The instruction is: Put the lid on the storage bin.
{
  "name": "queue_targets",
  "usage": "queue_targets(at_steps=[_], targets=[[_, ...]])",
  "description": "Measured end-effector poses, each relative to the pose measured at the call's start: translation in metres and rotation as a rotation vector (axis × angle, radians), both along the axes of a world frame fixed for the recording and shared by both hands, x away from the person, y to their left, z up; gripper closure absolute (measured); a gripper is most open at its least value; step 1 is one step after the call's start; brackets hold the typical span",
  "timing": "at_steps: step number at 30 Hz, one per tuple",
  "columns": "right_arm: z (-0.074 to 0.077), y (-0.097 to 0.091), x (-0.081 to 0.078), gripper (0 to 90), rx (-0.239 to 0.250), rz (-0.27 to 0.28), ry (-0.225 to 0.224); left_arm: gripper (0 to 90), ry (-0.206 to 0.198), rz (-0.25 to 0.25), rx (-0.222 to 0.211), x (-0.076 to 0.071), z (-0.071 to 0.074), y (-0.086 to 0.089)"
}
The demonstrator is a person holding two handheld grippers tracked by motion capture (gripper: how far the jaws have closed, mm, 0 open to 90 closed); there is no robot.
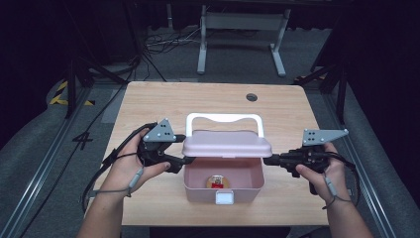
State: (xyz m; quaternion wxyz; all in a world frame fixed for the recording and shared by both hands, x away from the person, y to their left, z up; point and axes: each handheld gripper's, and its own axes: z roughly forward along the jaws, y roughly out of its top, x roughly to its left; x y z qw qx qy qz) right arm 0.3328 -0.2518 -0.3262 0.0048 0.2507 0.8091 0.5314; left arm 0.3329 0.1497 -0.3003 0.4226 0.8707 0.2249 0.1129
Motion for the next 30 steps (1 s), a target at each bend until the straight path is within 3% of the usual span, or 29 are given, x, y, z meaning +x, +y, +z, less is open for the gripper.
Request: queue_targets(at_steps=[7, 15, 23, 28, 30], targets=[[0.002, 0.0, 0.003, 90.0, 0.009, 0.002, -0.005, 34.8, 0.03, 0.018, -0.035, -0.003, -0.002, 0.01], [0.006, 0.0, 0.006, 90.0, 0.011, 0.012, -0.008, 34.9, 0.039, 0.073, -0.028, -0.002, -0.005, 0.032], [0.007, 0.0, 0.004, 90.0, 0.01, 0.016, -0.009, 35.6, 0.041, 0.181, -0.038, 0.011, -0.011, 0.049], [0.006, 0.001, -0.001, 90.0, 0.0, 0.017, -0.008, 35.4, -0.018, 0.314, -0.065, 0.025, -0.014, 0.062], [0.005, 0.001, -0.002, 90.0, -0.009, 0.015, -0.009, 35.3, -0.024, 0.332, -0.075, 0.028, -0.015, 0.063]])
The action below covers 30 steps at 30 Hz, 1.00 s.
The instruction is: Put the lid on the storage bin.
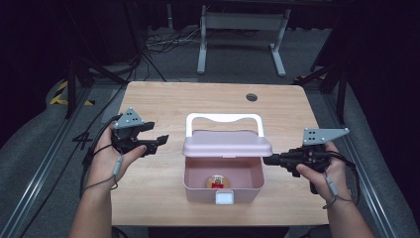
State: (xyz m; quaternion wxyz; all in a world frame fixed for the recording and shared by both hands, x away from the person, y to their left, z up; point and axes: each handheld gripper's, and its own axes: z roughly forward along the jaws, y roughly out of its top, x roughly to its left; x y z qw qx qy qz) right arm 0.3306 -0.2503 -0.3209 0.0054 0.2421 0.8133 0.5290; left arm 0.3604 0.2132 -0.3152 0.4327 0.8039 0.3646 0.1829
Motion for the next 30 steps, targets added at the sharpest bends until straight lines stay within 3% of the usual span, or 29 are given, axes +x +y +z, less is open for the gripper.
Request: queue_targets(at_steps=[6, 13, 16, 18, 26, 30], targets=[[-0.001, 0.0, -0.005, 90.0, -0.019, -0.003, 0.005, 35.3, -0.03, 0.102, -0.025, 0.018, -0.01, 0.013], [-0.004, 0.001, -0.009, 90.0, -0.041, 0.0, 0.012, 34.8, -0.013, 0.158, 0.01, 0.033, -0.022, 0.02], [-0.006, 0.002, -0.011, 90.0, -0.072, 0.008, 0.02, 34.4, 0.0, 0.187, 0.041, 0.038, -0.028, 0.021], [-0.006, 0.003, -0.011, 90.0, -0.083, 0.011, 0.024, 34.2, 0.009, 0.194, 0.07, 0.042, -0.032, 0.021], [-0.011, 0.004, -0.011, 90.0, -0.136, 0.016, 0.042, 33.6, 0.034, 0.191, 0.074, 0.046, -0.037, 0.02], [-0.013, 0.009, -0.013, 90.0, -0.204, 0.028, 0.044, 33.5, 0.046, 0.191, 0.075, 0.047, -0.039, 0.019]])
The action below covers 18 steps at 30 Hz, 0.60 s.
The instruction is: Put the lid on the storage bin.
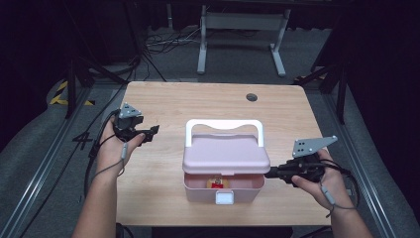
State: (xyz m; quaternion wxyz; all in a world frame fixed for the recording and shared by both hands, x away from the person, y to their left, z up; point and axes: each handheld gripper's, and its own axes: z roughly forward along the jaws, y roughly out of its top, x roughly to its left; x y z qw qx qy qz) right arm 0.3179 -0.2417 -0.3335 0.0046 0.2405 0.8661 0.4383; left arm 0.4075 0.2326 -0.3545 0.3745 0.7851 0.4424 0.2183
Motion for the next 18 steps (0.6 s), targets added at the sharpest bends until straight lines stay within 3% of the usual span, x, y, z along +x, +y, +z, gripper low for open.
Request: queue_targets(at_steps=[18], targets=[[-0.003, 0.0044, -0.0026, 89.5, -0.098, 0.039, 0.038, 32.3, 0.031, -0.012, 0.024, 0.0032, -0.0062, -0.0022]])
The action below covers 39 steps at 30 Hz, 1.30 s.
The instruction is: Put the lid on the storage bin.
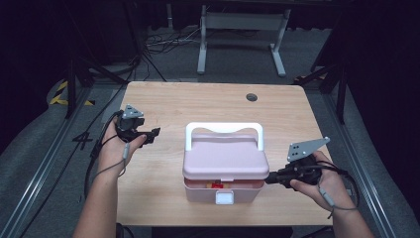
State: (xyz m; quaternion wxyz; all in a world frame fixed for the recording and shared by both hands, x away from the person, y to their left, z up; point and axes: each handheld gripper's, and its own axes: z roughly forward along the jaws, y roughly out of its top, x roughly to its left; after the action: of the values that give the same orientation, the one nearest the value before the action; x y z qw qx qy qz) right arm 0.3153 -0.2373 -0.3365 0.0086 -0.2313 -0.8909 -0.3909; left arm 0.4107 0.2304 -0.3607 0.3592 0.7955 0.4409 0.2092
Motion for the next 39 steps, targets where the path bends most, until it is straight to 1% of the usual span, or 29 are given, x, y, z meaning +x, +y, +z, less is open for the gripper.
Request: queue_targets(at_steps=[1, 5, 12, 19, 22, 27, 30, 34, 37, 38, 39], targets=[[0.0, 0.0, 0.0, 89.5, 0.0, 0.0, 0.0, 32.3, 0.003, -0.001, 0.001, 0.0001, -0.0006, -0.0005], [-0.0017, 0.0019, -0.0004, 88.5, -0.025, 0.011, 0.014, 32.1, 0.004, 0.001, 0.002, 0.0003, -0.0012, -0.0011], [-0.0045, 0.0045, -0.001, 88.4, -0.062, 0.031, 0.054, 32.0, 0.009, 0.002, -0.003, 0.0009, -0.002, 0.0006], [-0.0069, 0.0075, -0.0024, 86.7, -0.095, 0.065, 0.08, 32.0, 0.007, 0.001, -0.005, 0.0006, -0.0015, 0.0006], [-0.0076, 0.0079, -0.0021, 86.4, -0.101, 0.066, 0.082, 32.0, 0.007, -0.001, -0.004, 0.0006, -0.0016, 0.0005], [-0.0083, 0.0084, -0.0026, 84.8, -0.11, 0.07, 0.097, 32.0, 0.006, 0.001, -0.009, 0.0003, -0.0013, 0.0011], [-0.0088, 0.0086, -0.0025, 83.8, -0.114, 0.076, 0.098, 32.0, 0.008, -0.001, -0.004, 0.0006, -0.0014, 0.0008], [-0.0086, 0.0083, -0.0036, 82.9, -0.128, 0.074, 0.113, 31.9, 0.01, 0.0, -0.006, 0.0006, -0.0019, 0.0001], [-0.0082, 0.0085, -0.0047, 82.7, -0.14, 0.08, 0.113, 31.8, 0.01, -0.002, -0.003, 0.0008, -0.0022, 0.0001], [-0.0079, 0.0089, -0.0055, 82.3, -0.141, 0.081, 0.116, 31.8, 0.01, -0.002, -0.003, 0.0008, -0.0022, 0.0001], [-0.0072, 0.009, -0.0061, 81.6, -0.129, 0.085, 0.114, 31.9, 0.01, -0.002, -0.003, 0.0008, -0.0022, 0.0001]])
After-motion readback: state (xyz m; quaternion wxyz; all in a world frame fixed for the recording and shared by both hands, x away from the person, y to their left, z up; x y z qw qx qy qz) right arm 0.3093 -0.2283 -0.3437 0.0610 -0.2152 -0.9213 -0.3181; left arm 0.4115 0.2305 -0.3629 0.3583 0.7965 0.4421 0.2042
